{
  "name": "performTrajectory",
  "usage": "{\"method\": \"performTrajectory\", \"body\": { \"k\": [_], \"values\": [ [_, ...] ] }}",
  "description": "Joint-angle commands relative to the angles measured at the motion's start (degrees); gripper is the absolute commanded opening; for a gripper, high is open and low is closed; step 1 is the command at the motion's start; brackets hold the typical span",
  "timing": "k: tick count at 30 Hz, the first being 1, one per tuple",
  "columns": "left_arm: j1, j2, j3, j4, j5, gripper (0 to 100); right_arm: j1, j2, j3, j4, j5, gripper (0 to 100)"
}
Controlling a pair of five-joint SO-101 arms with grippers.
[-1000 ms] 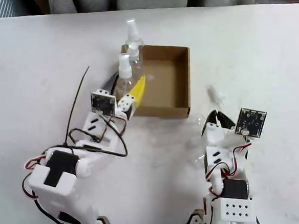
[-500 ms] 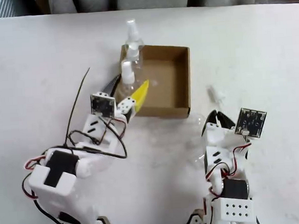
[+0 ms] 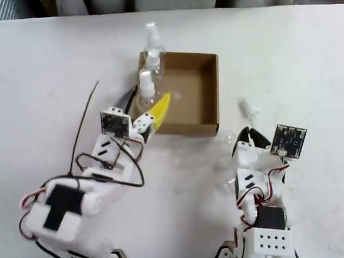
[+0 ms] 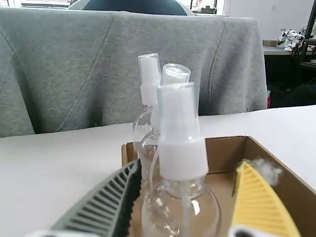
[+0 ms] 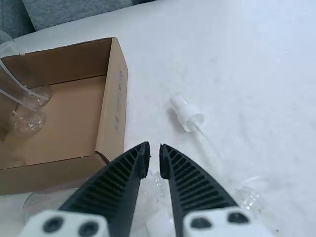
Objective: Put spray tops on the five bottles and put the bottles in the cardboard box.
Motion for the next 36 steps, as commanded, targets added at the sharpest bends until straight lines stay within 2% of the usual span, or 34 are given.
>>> {"method": "performTrajectory", "body": {
  "k": [1, 6, 10, 16, 18, 21, 26, 30, 36],
  "values": [
    [-0.2, -10.8, 1.1, 8.1, 0.4, 29, 0.7, 0.0, 0.5, -0.7, 0.9, 1.7],
    [-0.7, -19.1, 1.6, 17.7, 0.1, 29, 0.7, 0.1, 0.5, -0.7, 0.9, 1.7],
    [-0.1, -26.3, 5.3, 22.1, 0.0, 28, 0.7, 0.1, 0.5, -0.7, 0.9, 1.7],
    [-0.4, -36.4, 10.0, 27.9, -0.4, 10, 0.7, 0.1, 0.5, -0.7, 0.9, 1.7],
    [-0.2, -39.4, 11.6, 30.2, -3.5, 5, 0.7, 0.1, 0.5, -0.7, 0.9, 1.7],
    [-0.1, -43.6, 14.3, 33.1, -6.9, 2, 0.7, 0.1, 0.5, -0.7, 0.9, 1.7],
    [-0.7, -51.4, 18.1, 40.5, -7.3, 2, 0.7, 0.1, 0.5, -0.7, 0.9, 1.7],
    [-0.7, -59.2, 20.8, 52.4, -7.3, 2, 0.7, 0.1, 0.5, -0.7, 0.9, 1.7],
    [-4.5, -72.2, 19.0, 80.6, -7.3, 2, 2.2, 0.1, 0.5, -0.7, 0.9, 1.7]
  ]
}}
